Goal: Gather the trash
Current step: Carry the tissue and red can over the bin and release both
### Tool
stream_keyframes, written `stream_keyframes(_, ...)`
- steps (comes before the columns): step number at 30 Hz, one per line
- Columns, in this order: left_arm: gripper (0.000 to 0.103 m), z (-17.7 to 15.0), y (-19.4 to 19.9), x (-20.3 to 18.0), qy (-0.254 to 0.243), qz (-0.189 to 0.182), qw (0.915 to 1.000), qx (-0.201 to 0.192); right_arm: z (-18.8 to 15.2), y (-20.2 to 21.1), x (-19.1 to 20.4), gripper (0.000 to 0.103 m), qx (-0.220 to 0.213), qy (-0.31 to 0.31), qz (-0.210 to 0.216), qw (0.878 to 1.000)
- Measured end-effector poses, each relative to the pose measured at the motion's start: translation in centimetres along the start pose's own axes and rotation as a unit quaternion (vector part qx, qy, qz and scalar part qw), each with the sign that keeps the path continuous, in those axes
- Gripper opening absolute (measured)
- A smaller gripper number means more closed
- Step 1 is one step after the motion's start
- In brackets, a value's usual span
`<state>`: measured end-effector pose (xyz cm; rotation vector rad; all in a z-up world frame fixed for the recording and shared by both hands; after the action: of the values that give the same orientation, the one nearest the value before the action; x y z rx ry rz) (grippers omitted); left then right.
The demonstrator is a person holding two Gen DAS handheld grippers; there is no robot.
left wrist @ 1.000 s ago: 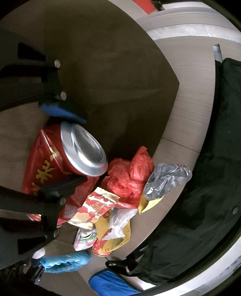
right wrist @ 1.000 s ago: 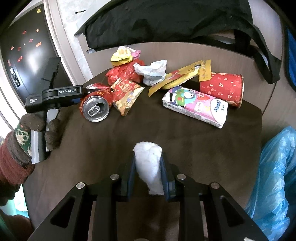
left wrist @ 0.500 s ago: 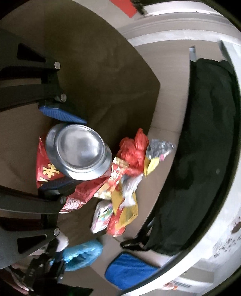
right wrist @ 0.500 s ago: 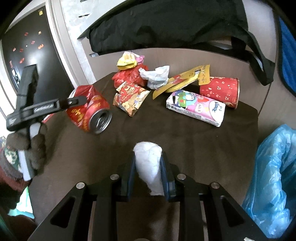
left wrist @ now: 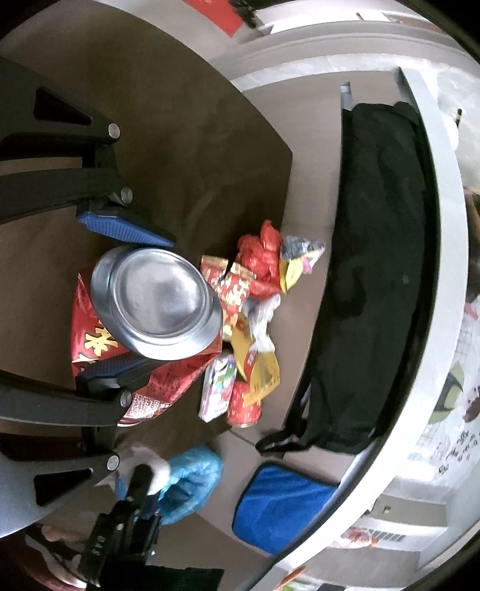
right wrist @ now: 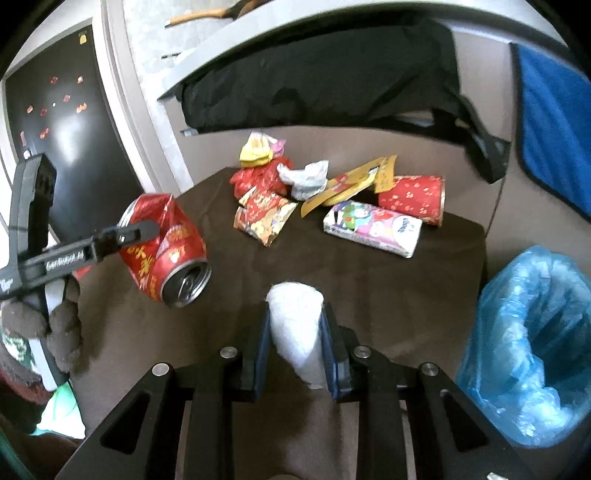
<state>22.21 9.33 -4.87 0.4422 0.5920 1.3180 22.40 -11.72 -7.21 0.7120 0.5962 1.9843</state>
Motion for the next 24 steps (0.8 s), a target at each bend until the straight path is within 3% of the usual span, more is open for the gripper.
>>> stream_keyframes(5, 0.055, -0.4, 1.1, -2.5, -0.009, -0.011, 0.9999, -0.004, 0.4, 2.5, -0.2, 0.024, -0.024, -0.006, -0.008, 1.000)
stream_keyframes(12, 0.055, 0.4, 3.1, -7.0, -0.048, -0.010, 0.9979, -0.043, 1.8, 7.3, -0.7, 0.024, -0.076, -0.004, -0.026, 0.997)
stream_keyframes(24, 0.055, 4.4, 5.7, -14.5, -0.086, -0.038, 0.9902, -0.103, 3.0, 14.9, -2.6, 0.024, -0.149, 0.000, -0.071, 0.986)
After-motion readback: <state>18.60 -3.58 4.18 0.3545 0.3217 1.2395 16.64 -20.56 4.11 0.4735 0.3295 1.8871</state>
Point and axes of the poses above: each gripper's, at about its wrist camera, not at the fingertips, and y roughly against the way its jaws point, x to its left, z to its top, the point moved 4 cm from there along -y, roughly the way its jaws point, and after that the axes turned 5 degrees about -y, right-handed, at the moved point
